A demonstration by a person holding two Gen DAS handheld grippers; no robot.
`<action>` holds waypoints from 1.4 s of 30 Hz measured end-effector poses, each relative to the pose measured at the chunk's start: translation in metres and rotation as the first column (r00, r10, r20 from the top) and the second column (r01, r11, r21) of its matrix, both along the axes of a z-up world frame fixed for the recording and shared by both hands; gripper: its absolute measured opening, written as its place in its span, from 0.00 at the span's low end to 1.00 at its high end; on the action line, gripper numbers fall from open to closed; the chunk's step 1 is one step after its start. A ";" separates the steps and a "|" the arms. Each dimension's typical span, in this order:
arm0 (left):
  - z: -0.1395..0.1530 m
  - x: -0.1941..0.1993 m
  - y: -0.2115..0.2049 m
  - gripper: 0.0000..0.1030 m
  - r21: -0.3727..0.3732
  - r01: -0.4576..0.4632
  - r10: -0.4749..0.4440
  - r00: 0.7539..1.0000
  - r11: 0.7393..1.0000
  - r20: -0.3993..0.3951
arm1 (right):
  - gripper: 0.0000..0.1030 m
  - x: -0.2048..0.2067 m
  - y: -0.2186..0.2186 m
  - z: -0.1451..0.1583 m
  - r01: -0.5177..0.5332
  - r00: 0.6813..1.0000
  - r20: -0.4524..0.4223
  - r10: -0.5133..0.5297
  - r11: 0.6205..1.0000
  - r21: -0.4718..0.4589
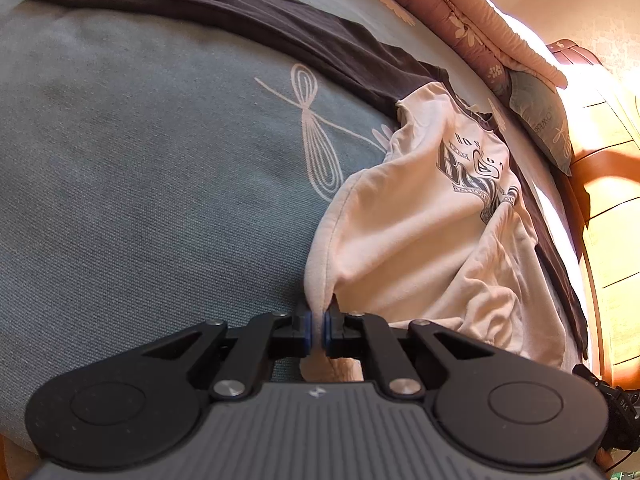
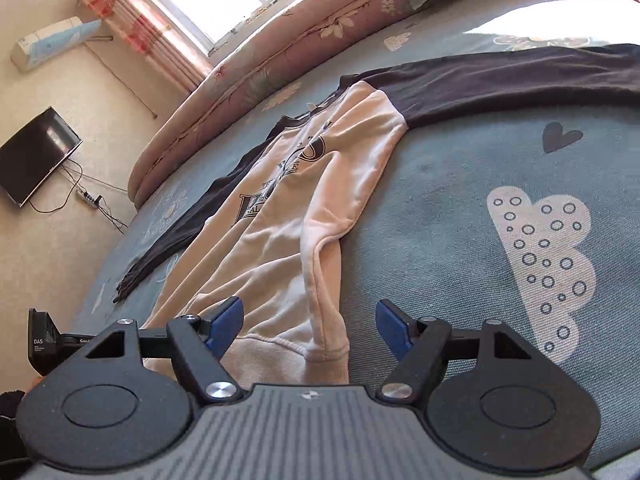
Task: Fold clothes
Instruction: 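Move the right gripper over the dark sleeve while the left gripper holds the hem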
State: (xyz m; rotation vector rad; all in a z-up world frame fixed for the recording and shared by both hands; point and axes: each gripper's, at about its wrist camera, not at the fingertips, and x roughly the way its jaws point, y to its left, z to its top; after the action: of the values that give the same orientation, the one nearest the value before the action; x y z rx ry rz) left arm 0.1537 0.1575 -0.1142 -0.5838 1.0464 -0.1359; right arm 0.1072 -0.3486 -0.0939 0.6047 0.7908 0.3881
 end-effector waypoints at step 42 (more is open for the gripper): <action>-0.002 0.010 0.002 0.07 -0.036 -0.003 0.002 1.000 0.999 -0.019 | 0.57 0.127 -0.077 -0.012 0.157 0.980 -0.135 -0.149 0.986 0.056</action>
State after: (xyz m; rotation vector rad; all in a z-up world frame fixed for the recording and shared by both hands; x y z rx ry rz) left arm 0.1638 0.1595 -0.1159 -0.6197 1.0634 -0.1473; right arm 0.2343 -0.4253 -0.1061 0.7542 0.8527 0.2358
